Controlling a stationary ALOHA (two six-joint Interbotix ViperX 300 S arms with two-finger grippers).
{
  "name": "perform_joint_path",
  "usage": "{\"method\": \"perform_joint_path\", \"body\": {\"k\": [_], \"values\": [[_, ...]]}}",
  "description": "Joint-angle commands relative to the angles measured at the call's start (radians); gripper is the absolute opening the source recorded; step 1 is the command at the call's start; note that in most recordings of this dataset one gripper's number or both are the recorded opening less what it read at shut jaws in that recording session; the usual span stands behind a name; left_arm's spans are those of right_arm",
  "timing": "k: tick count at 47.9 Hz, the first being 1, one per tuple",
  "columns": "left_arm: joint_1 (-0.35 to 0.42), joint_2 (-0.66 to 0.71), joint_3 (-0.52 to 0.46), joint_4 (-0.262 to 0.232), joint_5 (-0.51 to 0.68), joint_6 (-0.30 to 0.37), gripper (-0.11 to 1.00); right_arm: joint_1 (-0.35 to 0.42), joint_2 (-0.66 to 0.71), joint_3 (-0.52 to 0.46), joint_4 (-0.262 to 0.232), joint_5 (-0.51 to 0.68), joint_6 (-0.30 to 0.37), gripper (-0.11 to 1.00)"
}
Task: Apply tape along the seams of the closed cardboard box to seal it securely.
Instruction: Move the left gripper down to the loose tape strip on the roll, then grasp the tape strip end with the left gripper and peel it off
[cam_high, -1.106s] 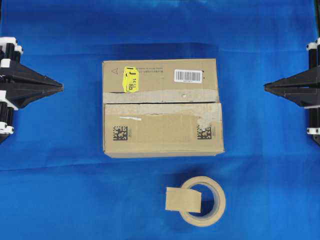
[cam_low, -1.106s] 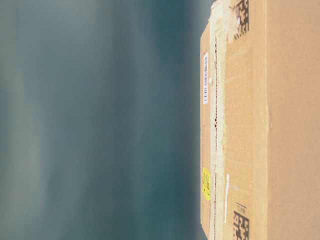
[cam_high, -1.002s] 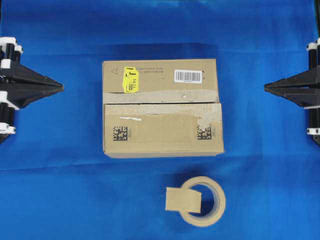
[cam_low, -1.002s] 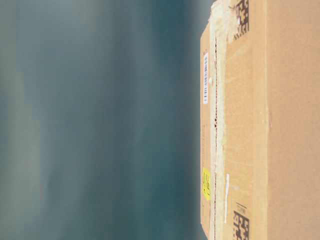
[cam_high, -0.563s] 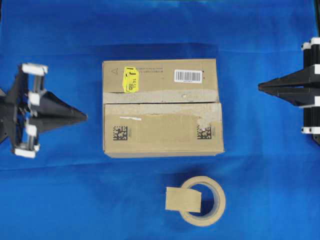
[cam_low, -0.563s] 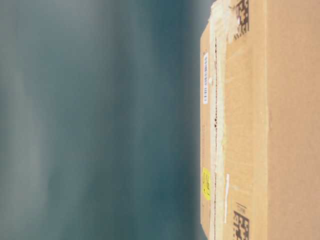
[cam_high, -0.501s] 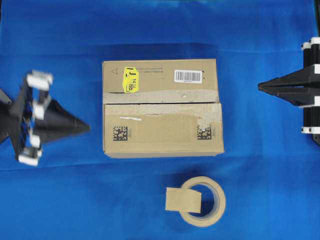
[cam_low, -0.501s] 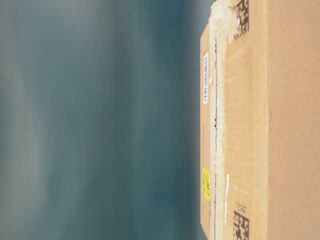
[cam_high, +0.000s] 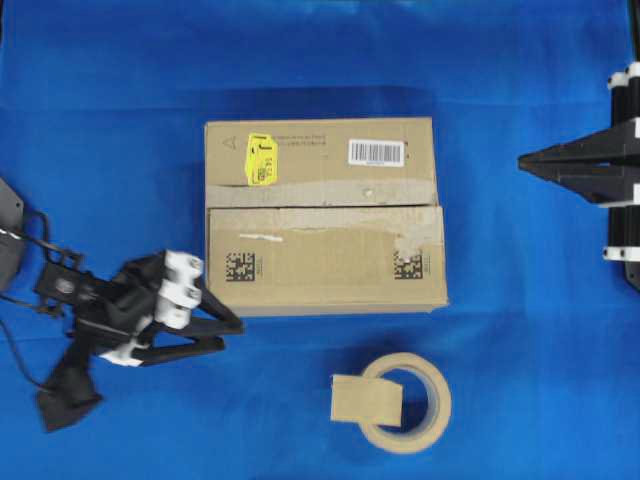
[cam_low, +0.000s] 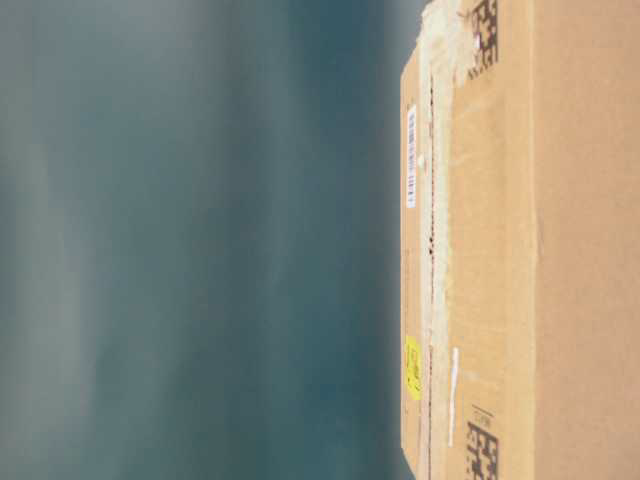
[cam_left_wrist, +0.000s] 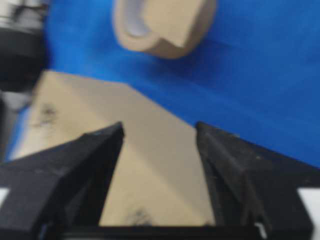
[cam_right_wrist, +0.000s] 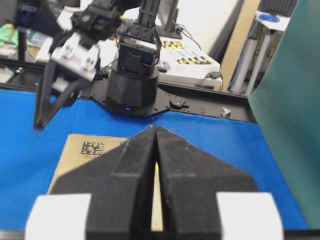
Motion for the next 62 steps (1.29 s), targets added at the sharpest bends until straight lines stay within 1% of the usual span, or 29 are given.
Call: {"method": "perform_joint_path", "body": {"k": [1, 3, 12, 19, 22, 27, 44, 52, 62], "values": [[-0.002, 0.071, -0.060, 0.002, 0.015, 0.003, 0.55, -0.003, 0.008, -0.026, -0.003, -0.008, 0.000, 0.00], [0.000, 0.101, -0.074, 0.002, 0.017, 0.009, 0.53, -0.003, 0.011, -0.026, -0.005, -0.006, -0.002, 0.00], [0.000, 0.204, -0.143, 0.002, -0.003, 0.054, 0.53, -0.003, 0.020, -0.026, -0.021, -0.005, -0.003, 0.00], [0.000, 0.288, -0.202, 0.002, -0.061, 0.126, 0.53, -0.003, 0.020, -0.026, -0.041, -0.003, -0.005, 0.00], [0.002, 0.324, -0.229, 0.002, -0.074, 0.156, 0.52, -0.003, 0.020, -0.026, -0.049, -0.003, -0.005, 0.00], [0.006, 0.380, -0.279, 0.002, -0.074, 0.189, 0.52, -0.003, 0.020, -0.025, -0.060, -0.003, -0.005, 0.00], [0.021, 0.480, -0.399, 0.002, -0.044, 0.233, 0.52, 0.003, 0.020, -0.026, -0.086, 0.031, -0.003, 0.00], [0.021, 0.494, -0.419, 0.000, -0.025, 0.235, 0.52, 0.012, 0.020, -0.025, -0.086, 0.040, -0.003, 0.00], [0.006, 0.492, -0.416, 0.002, -0.031, 0.239, 0.52, 0.015, 0.020, -0.025, -0.086, 0.044, -0.003, 0.00]]}}
